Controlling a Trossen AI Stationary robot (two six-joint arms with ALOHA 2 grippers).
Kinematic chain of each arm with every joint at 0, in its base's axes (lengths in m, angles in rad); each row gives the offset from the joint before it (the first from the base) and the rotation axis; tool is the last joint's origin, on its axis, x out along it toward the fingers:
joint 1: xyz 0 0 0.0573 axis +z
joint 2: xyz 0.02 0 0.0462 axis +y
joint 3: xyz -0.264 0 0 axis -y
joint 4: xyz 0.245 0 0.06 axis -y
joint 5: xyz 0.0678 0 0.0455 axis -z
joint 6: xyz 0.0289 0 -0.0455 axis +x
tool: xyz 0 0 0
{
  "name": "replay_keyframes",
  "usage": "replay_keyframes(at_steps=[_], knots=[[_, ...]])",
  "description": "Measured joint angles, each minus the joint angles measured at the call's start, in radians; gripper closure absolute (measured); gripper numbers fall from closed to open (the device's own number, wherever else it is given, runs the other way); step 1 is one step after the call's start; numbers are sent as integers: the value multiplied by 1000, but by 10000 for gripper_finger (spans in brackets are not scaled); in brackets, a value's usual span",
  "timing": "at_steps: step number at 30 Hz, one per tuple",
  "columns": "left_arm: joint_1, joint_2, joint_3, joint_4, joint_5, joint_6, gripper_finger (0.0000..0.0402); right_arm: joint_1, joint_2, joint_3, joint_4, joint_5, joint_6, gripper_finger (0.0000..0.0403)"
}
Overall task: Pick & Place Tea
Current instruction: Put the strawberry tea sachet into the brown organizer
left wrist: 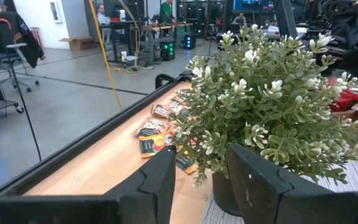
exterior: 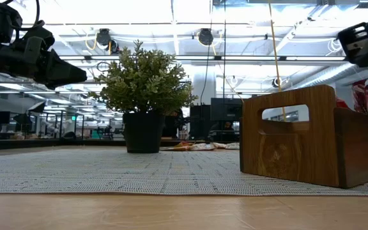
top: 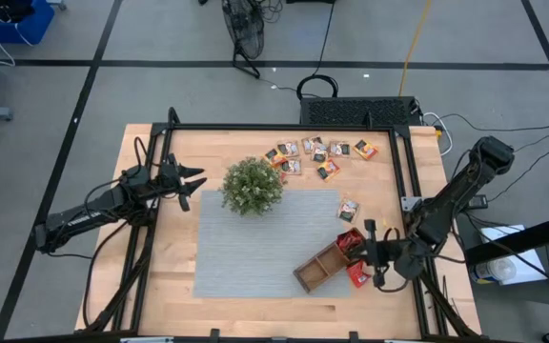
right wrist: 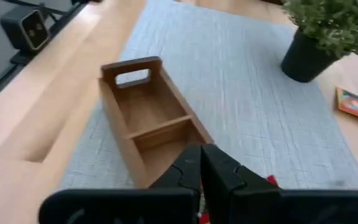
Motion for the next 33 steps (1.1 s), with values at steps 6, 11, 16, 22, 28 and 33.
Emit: replay_keyframes(at_steps=[6, 11, 16, 22, 28, 33], knots=[[0, 0, 0, 0, 0, 0, 254, 1, 0, 0, 66, 27, -79, 402], [0, 0, 0, 0, 0, 0, 254, -5, -1, 0, 257, 24, -242, 399], [0, 0, 0, 0, 0, 0, 254, -31, 0, 25, 354, 51, -449, 390], [0, 0, 0, 0, 0, 0, 254, -33, 139, 310, -302, 99, -130, 307], [0, 0, 0, 0, 0, 0, 254, -88, 392, 585, -894, -329, 478, 199], [0, 0, 0, 0, 0, 0, 254, -105, 499, 600, -899, -569, 825, 167]])
